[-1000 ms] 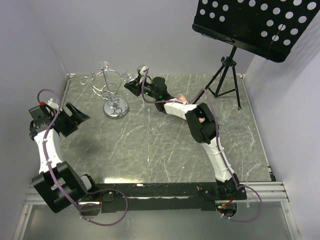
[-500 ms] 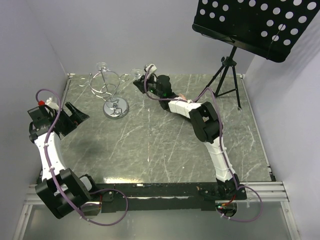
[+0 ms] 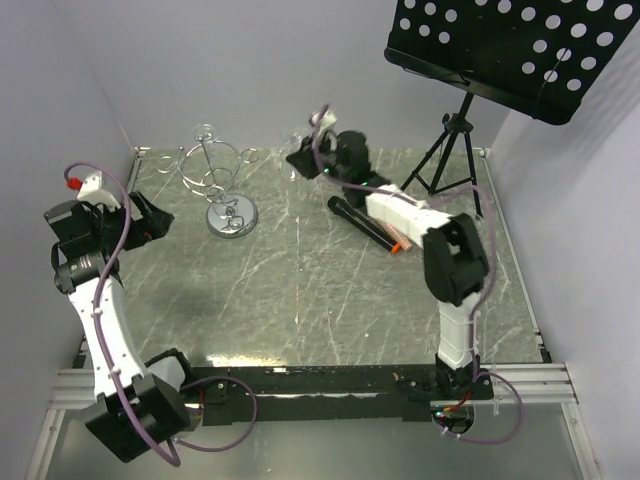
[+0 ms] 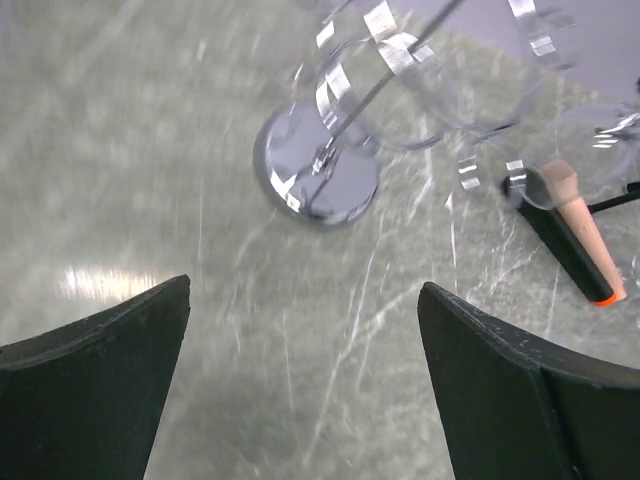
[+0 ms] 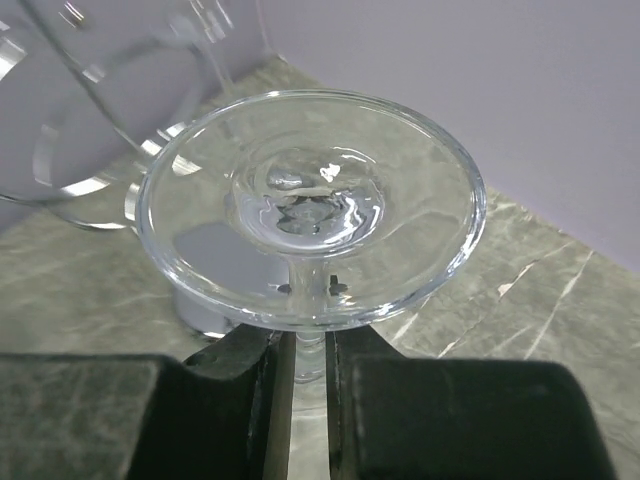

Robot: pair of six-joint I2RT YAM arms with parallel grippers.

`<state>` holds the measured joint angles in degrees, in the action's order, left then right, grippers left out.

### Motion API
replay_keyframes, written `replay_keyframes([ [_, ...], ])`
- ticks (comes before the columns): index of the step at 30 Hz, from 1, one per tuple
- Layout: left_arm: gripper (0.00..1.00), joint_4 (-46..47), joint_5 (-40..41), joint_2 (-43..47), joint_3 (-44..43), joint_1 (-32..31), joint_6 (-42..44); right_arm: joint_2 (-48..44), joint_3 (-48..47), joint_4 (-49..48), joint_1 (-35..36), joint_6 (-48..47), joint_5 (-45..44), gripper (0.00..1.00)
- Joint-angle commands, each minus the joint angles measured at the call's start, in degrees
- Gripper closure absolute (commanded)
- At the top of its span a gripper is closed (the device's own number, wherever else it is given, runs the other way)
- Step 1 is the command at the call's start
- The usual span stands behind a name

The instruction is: Take the wine glass off the wine glass rack

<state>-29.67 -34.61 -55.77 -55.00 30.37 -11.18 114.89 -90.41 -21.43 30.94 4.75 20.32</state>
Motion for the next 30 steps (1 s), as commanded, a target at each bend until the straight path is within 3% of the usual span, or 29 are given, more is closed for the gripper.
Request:
replay_keyframes([
  [1, 0.0, 6.99, -0.55, 4.08, -5.19, -3.99, 7.91, -9.51, -3.35, 9.01, -3.42, 7.18, 9.19, 1.0],
  [6, 0.0, 6.21, 3.58, 4.0, -10.64, -14.96, 20.55, -8.81, -8.99, 20.89, -6.5, 20.71, 18.25, 1.0],
  [10, 0.0, 3.75, 6.74, 2.59, -14.95, -24.37, 31.28, -11.08, -5.84, 20.12, -7.38, 29.85, 22.74, 1.0],
  [14, 0.0, 3.74, 5.7, 4.43, -14.88, -33.25, 46.21, -11.71, -6.0, 21.16, -7.56, 31.11, 26.52, 1.0],
  [20, 0.0, 5.94, -0.62, 8.39, -7.76, -38.71, 67.75, -12.41, -4.87, 18.71, -10.02, 38.38, 28.03, 1.0],
  [25, 0.0, 10.94, -0.64, 11.73, -1.0, -44.51, 77.08, -13.03, -3.37, 20.9, -10.02, 40.25, 32.23, 1.0],
  [30, 0.0, 13.23, -2.38, 12.52, 3.58, -46.36, 82.89, -10.74, -6.87, 26.42, -10.9, 38.58, 38.66, 1.0],
])
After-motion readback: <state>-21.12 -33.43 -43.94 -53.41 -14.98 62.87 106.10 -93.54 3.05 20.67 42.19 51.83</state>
